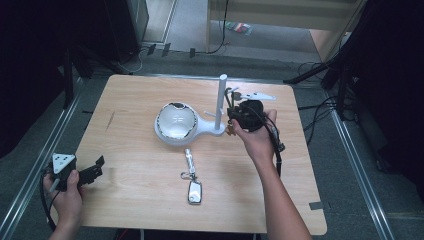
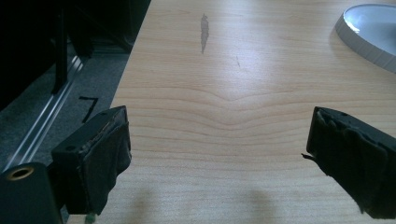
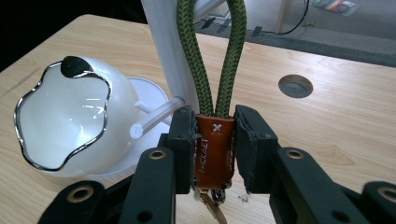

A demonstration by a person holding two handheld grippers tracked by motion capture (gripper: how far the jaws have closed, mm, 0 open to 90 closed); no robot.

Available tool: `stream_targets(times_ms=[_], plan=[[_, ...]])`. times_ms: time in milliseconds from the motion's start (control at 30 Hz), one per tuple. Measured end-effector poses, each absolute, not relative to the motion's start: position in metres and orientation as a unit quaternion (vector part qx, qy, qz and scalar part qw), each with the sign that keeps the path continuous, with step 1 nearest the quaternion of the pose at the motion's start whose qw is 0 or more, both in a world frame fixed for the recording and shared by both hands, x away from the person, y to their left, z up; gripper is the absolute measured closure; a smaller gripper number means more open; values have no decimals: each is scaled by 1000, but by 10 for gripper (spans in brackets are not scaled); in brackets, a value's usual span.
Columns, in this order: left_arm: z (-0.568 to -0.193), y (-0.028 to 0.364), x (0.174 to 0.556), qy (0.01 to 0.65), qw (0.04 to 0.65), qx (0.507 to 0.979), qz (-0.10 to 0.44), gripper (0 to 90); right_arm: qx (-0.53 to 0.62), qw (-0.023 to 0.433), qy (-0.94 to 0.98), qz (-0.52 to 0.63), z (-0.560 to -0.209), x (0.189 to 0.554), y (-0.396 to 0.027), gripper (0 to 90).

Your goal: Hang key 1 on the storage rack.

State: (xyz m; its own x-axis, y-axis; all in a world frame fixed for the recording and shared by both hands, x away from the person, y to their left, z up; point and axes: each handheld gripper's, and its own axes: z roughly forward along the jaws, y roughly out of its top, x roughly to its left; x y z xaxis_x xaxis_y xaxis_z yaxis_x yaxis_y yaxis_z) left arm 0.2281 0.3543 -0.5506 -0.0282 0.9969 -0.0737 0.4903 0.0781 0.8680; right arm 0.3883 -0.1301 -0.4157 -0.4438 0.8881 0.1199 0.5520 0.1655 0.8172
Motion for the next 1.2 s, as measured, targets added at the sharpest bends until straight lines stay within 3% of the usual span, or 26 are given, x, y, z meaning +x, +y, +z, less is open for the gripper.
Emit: stream_targets(times_ms=[433, 567, 1200], plan=[[-551, 354, 228, 633, 374, 588, 338, 67, 491, 181, 741, 421, -419, 391, -127, 657], [-551, 354, 228, 633, 374, 588, 338, 67, 486, 186, 742, 421, -417, 388, -125, 612], [-551, 354, 228, 632, 373, 589, 338, 67, 513, 211, 759, 340, -412, 371, -126, 561]])
